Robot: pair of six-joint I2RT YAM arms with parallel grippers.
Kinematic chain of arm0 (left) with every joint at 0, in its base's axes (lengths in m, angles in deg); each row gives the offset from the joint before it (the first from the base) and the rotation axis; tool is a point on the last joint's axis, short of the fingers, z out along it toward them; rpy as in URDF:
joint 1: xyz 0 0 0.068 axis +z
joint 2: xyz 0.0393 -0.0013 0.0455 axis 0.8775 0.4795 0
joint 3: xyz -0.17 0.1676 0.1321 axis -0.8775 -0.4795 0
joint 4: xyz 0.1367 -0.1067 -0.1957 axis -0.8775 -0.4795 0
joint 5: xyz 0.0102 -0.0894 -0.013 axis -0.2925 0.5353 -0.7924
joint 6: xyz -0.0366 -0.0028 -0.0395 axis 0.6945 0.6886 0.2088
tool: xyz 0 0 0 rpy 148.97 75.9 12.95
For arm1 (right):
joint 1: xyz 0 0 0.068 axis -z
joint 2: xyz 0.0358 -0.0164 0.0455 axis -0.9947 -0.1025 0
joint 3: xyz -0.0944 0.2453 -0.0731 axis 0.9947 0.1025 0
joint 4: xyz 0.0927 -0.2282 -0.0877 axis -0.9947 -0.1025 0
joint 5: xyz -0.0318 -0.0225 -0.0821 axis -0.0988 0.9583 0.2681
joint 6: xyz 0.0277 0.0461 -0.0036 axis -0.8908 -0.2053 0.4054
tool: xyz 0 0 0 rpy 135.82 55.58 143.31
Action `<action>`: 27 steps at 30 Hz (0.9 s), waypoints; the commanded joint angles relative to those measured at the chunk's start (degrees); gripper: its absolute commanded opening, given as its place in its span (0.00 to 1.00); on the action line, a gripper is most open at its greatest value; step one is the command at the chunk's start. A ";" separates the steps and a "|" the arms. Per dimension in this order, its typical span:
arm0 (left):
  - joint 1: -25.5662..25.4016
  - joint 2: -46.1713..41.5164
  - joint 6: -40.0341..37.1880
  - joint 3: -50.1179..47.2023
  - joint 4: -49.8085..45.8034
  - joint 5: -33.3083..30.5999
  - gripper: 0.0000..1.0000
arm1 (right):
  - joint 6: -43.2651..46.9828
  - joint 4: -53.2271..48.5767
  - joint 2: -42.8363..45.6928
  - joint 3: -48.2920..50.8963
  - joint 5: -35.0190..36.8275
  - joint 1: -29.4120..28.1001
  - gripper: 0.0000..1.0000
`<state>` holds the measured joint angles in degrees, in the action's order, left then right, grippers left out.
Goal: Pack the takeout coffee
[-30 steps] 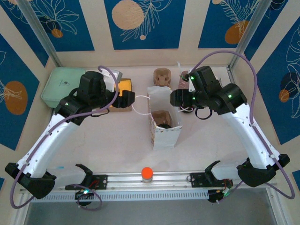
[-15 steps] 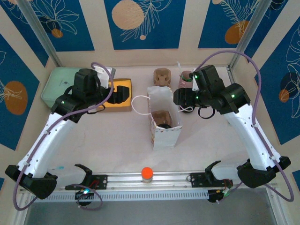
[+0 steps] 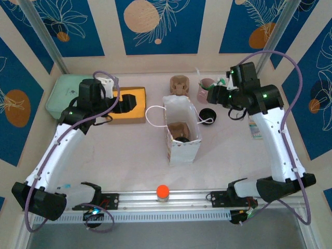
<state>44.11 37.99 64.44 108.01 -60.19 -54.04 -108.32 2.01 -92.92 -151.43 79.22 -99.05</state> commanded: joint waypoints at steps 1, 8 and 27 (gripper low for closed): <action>1.39 -2.00 2.29 -1.86 3.37 3.83 0.86 | 0.38 2.47 -1.63 -1.33 -4.12 3.76 0.67; 1.94 -2.53 3.83 -5.58 5.87 5.35 0.86 | -0.43 5.81 -8.13 -4.02 -6.58 11.76 0.45; 2.20 -4.98 4.24 -8.59 6.53 7.88 0.86 | 2.31 -3.22 -38.30 -35.32 -8.01 18.42 0.31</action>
<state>45.62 34.30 68.44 100.08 -54.44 -47.79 -107.97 3.95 -127.08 -180.20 73.23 -80.50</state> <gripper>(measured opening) 0.859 0.310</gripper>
